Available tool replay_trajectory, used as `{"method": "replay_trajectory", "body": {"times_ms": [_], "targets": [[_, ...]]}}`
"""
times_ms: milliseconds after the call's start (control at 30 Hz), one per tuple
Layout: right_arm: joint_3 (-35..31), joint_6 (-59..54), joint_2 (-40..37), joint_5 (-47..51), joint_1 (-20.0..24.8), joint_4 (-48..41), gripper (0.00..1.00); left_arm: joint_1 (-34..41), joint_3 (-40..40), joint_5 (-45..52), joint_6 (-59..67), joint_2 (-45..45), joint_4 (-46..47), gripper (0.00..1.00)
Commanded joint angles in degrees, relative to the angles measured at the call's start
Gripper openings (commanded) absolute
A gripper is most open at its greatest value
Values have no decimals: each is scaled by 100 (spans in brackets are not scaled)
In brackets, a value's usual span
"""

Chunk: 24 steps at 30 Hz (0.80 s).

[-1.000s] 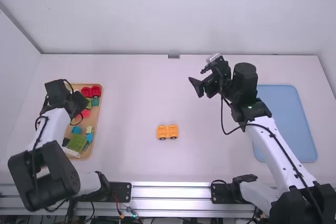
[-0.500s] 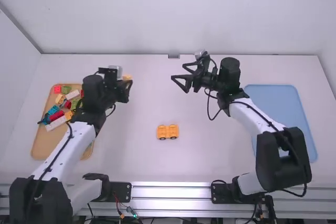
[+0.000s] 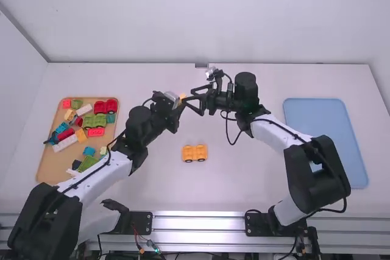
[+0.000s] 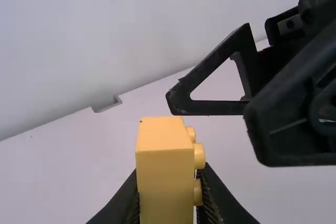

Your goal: Assemble lego blocks to make yellow taxi

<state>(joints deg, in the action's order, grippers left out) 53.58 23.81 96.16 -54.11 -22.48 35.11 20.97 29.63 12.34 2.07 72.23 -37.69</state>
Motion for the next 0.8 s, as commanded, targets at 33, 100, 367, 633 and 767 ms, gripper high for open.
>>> {"method": "replay_trajectory", "body": {"times_ms": [33,100,367,633,767], "targets": [[111,44,17,358,-138,-133,78,39,-28,-127,-267,264,-317,4],[109,35,17,673,-208,-361,74,42,-28,-129,-420,396,-476,2],[111,-136,17,1108,-348,-562,72,42,-28,372,-422,472,-498,2],[111,-138,17,1045,-345,-916,63,39,-28,328,-13,472,-278,2],[111,-136,17,1045,-345,-1060,62,42,-28,332,249,472,-151,2]]}}
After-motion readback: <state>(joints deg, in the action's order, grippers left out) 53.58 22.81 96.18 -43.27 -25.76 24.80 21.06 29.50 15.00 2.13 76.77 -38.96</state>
